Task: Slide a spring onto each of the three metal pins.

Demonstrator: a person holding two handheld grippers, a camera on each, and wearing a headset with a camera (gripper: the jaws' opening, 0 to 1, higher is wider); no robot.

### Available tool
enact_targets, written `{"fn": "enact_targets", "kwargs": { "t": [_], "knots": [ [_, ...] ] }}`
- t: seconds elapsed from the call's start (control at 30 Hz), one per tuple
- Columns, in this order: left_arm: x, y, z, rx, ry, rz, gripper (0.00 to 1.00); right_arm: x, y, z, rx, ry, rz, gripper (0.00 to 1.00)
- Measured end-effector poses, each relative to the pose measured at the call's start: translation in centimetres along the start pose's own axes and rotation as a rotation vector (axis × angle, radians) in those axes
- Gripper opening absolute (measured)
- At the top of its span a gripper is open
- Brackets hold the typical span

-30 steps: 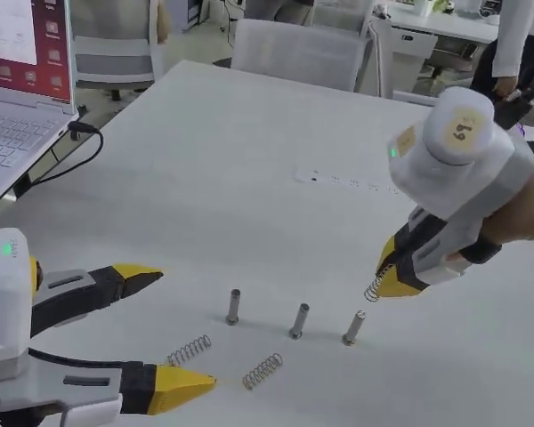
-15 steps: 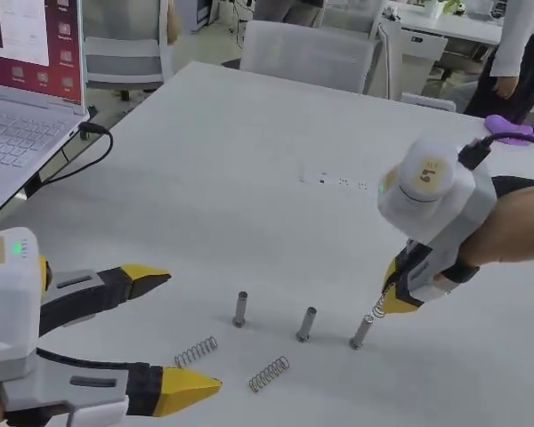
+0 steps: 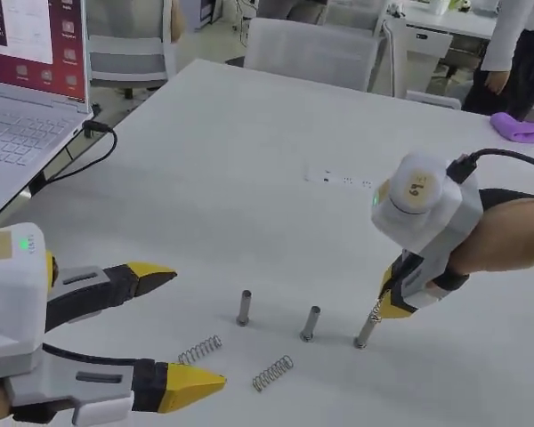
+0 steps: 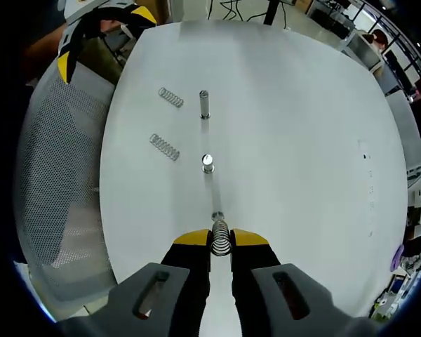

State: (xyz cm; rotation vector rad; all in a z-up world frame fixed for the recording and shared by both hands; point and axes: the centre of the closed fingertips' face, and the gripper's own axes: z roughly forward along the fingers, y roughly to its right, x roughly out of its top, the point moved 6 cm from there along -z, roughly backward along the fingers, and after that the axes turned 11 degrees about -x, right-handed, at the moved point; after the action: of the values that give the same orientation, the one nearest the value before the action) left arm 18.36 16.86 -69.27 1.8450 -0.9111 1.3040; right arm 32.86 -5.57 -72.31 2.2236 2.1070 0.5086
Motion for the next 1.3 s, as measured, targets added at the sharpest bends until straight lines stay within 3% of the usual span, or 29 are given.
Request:
{"fn": "enact_targets", "kwargs": {
  "t": [0.5, 1.3],
  "knots": [
    [-0.1, 0.0, -0.2, -0.001, -0.002, -0.001, 0.7, 0.0, -0.5, 1.8, 0.015, -0.019, -0.006, 0.08],
    [-0.2, 0.4, -0.1, -0.019, 0.001, 0.0, 0.68, -0.5, -2.0, 4.9, -0.006, -0.042, 0.016, 0.08]
  ]
}}
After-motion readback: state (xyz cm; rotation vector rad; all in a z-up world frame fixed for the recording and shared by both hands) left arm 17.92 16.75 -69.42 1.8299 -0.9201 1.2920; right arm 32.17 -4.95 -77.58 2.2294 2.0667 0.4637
